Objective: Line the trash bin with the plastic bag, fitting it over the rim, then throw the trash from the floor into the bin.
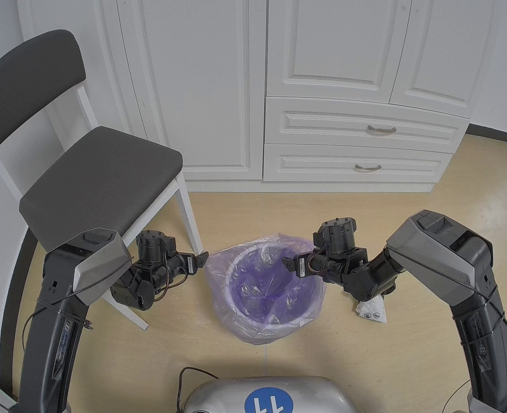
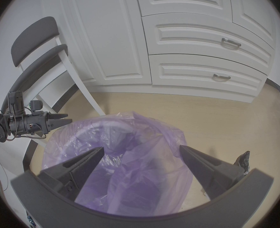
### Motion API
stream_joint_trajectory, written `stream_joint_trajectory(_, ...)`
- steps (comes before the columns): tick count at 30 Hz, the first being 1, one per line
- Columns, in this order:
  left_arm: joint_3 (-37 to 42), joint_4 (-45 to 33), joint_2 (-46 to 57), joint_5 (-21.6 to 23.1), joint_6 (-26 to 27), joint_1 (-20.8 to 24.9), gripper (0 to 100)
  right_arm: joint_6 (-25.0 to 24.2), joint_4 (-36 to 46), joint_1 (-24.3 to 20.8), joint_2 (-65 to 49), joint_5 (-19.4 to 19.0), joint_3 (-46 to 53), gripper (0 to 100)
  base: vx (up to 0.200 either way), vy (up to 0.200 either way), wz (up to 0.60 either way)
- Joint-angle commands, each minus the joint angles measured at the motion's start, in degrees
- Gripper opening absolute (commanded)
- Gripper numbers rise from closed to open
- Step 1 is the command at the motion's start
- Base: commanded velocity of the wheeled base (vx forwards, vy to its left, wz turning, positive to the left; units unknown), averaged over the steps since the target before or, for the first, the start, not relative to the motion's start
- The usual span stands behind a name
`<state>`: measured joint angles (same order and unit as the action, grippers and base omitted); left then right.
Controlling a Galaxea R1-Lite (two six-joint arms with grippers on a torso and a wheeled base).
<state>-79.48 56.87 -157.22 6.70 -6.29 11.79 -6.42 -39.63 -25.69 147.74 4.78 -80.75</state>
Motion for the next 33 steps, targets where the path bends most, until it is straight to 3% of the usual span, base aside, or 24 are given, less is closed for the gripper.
stream_joint_trajectory(1, 0.0, 0.0, -0.4, 0.0, 0.0, 0.0, 100, 1.6, 0.3, -2.6, 1.0, 3.2, 2.2, 100, 0.000, 0.000, 0.00)
stream_joint_trajectory(3, 0.1, 0.0, -0.3, -0.1, 0.0, 0.0, 100, 5.5, 0.2, -2.2, 1.8, 6.9, 1.8, 100, 0.000, 0.000, 0.00)
stream_joint_trajectory(5, 0.0, 0.0, -0.4, -0.1, 0.0, 0.0, 100, 7.0, 0.0, -1.4, 1.7, 7.6, 1.6, 100, 0.000, 0.000, 0.00)
stream_joint_trajectory(15, 0.0, 0.0, -0.4, -0.1, 0.1, 0.0, 100, 7.2, 0.7, 3.5, -3.9, 6.7, 2.0, 100, 0.000, 0.000, 0.00)
stream_joint_trajectory(17, 0.1, 0.0, -0.4, -0.1, 0.1, 0.0, 100, 8.5, 4.2, 4.6, -6.4, 6.6, 4.4, 100, 0.000, 0.000, 0.00)
stream_joint_trajectory(27, 0.1, 0.0, -0.5, -0.2, 0.1, 0.0, 100, 12.8, 6.7, 4.9, -13.4, 3.4, 13.6, 100, 0.000, 0.000, 0.00)
stream_joint_trajectory(30, 0.1, 0.0, -0.6, -0.2, 0.1, 0.0, 100, 20.0, 6.4, 6.4, -14.2, 1.4, 18.3, 100, 0.000, 0.000, 0.00)
stream_joint_trajectory(33, 0.1, 0.1, -0.6, -0.2, 0.3, 0.0, 100, 23.5, 6.4, 7.0, -13.2, 0.8, 19.8, 100, 0.000, 0.000, 0.00)
